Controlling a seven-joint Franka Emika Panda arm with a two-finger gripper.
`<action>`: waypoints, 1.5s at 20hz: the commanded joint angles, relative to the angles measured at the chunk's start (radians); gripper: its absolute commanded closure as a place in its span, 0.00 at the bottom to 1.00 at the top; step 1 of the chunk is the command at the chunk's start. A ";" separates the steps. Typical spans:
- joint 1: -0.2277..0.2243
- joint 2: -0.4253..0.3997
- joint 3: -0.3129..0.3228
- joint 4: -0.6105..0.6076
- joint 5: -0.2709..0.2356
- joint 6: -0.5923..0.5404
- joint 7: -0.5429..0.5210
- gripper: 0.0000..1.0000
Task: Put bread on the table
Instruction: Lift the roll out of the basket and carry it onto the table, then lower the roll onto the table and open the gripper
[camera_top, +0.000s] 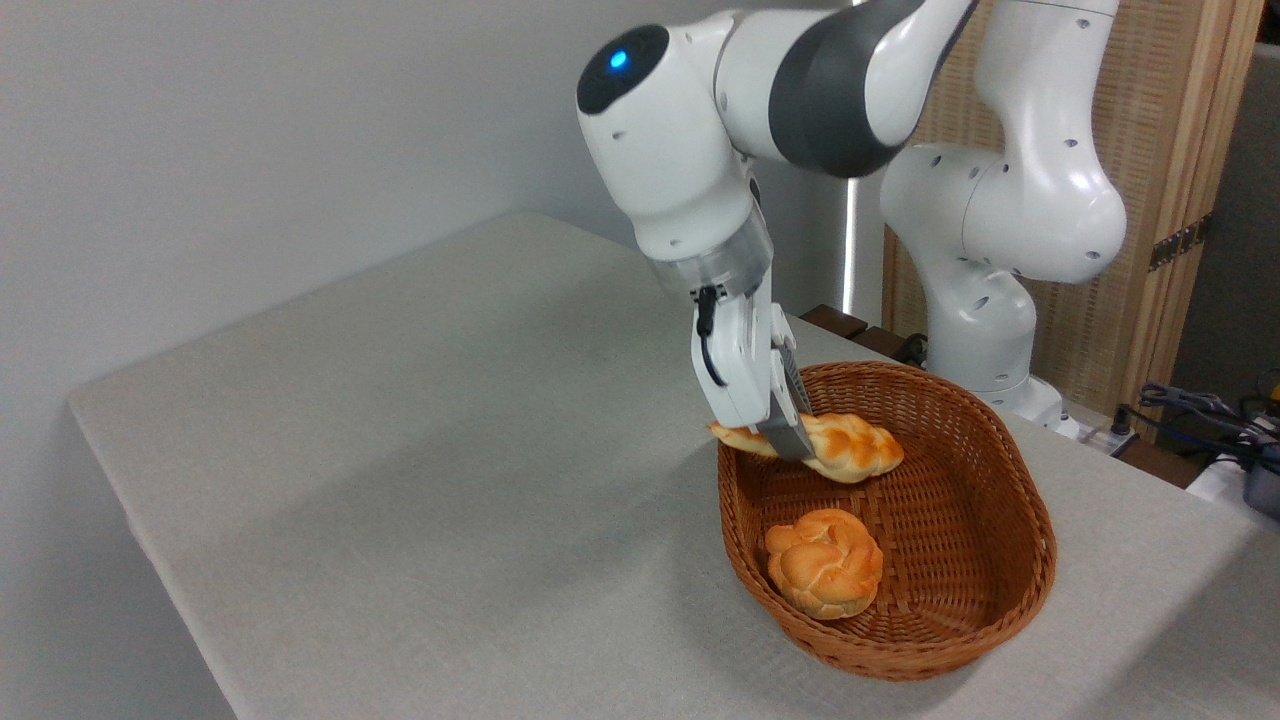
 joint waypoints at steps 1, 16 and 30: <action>0.001 0.036 0.003 0.156 0.034 -0.115 0.034 0.81; -0.014 0.450 -0.262 0.554 -0.166 0.176 -0.701 0.49; -0.014 0.504 -0.309 0.551 -0.092 0.267 -0.738 0.00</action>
